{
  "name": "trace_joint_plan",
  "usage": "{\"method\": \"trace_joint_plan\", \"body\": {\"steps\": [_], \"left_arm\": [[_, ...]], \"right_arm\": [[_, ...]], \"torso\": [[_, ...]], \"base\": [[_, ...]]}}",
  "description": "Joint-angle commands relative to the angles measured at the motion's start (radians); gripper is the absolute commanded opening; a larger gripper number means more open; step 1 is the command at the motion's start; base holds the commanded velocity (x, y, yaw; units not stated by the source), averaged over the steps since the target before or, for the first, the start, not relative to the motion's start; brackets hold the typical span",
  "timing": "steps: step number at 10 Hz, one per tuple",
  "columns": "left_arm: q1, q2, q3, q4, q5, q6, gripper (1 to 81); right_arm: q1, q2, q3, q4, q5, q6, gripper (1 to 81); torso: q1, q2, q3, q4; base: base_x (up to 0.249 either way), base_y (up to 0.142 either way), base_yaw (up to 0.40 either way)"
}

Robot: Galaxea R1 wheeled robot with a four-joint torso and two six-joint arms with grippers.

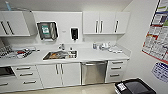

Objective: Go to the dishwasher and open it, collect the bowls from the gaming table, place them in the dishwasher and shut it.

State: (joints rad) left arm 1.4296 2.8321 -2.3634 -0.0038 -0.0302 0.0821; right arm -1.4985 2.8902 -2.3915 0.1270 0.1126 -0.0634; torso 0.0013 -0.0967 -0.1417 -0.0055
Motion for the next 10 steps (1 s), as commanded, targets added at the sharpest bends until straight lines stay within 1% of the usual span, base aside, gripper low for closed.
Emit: {"method": "trace_joint_plan", "body": {"steps": [1,10], "left_arm": [[-0.054,-0.006,0.013,-0.007,0.049,0.004,81.1],[-0.054,-0.008,0.013,-0.01,0.041,0.001,81.1]], "right_arm": [[0.046,-0.006,0.014,0.0,-0.051,-0.004,81.1],[0.048,-0.023,0.011,0.002,-0.051,-0.003,81.1]], "torso": [[0.0,0.0,0.0,0.0],[0.0,0.0,0.0,0.0]], "base": [[0.134,0.0,0.0],[0.124,0.0,0.0]]}}
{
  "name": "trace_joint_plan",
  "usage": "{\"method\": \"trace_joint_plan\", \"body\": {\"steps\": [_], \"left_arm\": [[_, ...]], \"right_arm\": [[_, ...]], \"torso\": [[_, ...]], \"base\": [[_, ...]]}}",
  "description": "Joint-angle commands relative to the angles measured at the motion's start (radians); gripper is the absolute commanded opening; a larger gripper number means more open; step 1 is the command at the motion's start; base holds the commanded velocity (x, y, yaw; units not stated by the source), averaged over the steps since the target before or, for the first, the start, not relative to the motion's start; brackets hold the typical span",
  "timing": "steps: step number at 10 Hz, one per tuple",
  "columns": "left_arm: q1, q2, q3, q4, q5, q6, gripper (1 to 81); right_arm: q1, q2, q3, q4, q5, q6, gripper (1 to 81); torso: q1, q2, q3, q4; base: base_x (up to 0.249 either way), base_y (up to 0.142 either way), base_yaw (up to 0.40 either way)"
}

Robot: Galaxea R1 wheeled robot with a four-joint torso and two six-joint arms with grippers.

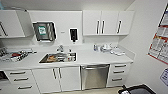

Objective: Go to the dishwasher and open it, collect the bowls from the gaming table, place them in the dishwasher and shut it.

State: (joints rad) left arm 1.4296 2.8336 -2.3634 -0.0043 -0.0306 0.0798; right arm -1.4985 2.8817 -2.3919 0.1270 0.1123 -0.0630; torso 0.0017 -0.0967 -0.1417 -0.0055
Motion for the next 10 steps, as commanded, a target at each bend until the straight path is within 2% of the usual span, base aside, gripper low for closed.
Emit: {"method": "trace_joint_plan", "body": {"steps": [1,10], "left_arm": [[-0.054,-0.008,0.015,-0.01,0.025,0.003,81.1],[-0.054,-0.003,0.015,-0.008,0.02,0.003,81.1]], "right_arm": [[0.049,-0.014,0.014,0.002,-0.051,-0.003,81.1],[0.048,0.001,0.022,0.008,-0.051,0.002,81.1]], "torso": [[0.0,0.0,0.0,0.0],[-0.001,0.001,0.0,0.0]], "base": [[0.114,0.0,0.0],[0.104,0.0,0.0]]}}
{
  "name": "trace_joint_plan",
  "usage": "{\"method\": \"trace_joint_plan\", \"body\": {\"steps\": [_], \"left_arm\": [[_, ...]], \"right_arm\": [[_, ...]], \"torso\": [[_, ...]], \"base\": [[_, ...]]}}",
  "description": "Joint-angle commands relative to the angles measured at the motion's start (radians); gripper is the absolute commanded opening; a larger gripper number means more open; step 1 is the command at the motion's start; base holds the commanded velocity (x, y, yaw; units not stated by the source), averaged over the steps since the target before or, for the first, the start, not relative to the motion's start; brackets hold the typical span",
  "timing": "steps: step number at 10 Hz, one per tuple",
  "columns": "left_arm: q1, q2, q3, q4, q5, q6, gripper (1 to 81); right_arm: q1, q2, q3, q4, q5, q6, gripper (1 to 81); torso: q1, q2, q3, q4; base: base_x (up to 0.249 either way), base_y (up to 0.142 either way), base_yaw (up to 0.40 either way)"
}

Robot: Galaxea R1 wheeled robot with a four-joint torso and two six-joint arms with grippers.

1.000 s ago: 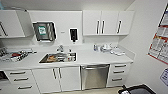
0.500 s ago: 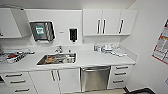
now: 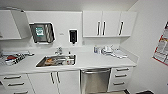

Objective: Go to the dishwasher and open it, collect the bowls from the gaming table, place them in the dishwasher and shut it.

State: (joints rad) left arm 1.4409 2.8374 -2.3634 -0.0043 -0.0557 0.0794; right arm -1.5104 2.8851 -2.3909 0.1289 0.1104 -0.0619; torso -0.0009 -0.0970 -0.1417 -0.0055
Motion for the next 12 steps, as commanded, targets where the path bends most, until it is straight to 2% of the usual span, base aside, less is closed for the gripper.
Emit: {"method": "trace_joint_plan", "body": {"steps": [1,8,12], "left_arm": [[-0.066,-0.007,0.013,-0.008,0.045,0.003,81.1],[-0.064,-0.015,0.013,-0.01,0.047,0.003,81.1],[-0.064,-0.015,0.013,-0.01,0.047,0.003,81.1]], "right_arm": [[0.061,-0.002,0.023,0.006,-0.049,0.001,81.1],[0.064,-0.002,0.02,0.001,-0.049,-0.001,81.1],[0.064,-0.002,0.016,0.001,-0.049,-0.004,81.1]], "torso": [[0.001,0.0,0.0,0.0],[0.001,0.0,0.0,0.0],[0.001,0.0,0.0,0.0]], "base": [[0.098,0.0,0.0],[0.096,0.0,0.0],[0.09,0.072,0.0]]}}
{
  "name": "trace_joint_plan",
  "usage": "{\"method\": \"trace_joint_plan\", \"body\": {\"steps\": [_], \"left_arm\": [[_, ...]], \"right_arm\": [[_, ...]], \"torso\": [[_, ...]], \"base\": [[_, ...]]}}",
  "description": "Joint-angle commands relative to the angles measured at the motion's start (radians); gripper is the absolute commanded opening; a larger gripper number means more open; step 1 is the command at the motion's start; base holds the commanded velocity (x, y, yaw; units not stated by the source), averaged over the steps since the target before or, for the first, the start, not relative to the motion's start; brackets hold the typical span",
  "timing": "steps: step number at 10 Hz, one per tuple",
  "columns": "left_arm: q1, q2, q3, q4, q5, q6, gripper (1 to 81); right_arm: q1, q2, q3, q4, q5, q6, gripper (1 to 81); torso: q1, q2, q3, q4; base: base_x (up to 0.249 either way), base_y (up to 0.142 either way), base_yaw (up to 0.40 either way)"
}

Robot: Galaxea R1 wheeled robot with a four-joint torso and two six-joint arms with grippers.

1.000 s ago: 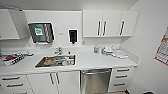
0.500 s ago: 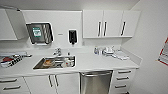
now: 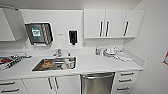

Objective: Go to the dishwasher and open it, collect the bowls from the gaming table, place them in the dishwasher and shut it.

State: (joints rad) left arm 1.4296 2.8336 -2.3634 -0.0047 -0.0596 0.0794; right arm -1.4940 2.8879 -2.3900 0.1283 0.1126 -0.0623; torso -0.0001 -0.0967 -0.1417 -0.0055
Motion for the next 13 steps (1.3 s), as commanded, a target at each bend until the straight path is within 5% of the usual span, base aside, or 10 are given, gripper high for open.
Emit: {"method": "trace_joint_plan", "body": {"steps": [1,13], "left_arm": [[-0.053,-0.011,0.013,-0.009,0.05,0.003,81.1],[-0.053,-0.012,0.013,-0.015,0.05,0.003,81.1]], "right_arm": [[0.048,-0.005,0.014,0.001,-0.051,-0.004,81.1],[0.046,-0.005,0.011,0.002,-0.051,-0.005,81.1]], "torso": [[0.0,0.0,0.0,0.0],[0.0,0.0,0.0,0.0]], "base": [[0.087,0.072,0.0],[0.087,0.071,0.0]]}}
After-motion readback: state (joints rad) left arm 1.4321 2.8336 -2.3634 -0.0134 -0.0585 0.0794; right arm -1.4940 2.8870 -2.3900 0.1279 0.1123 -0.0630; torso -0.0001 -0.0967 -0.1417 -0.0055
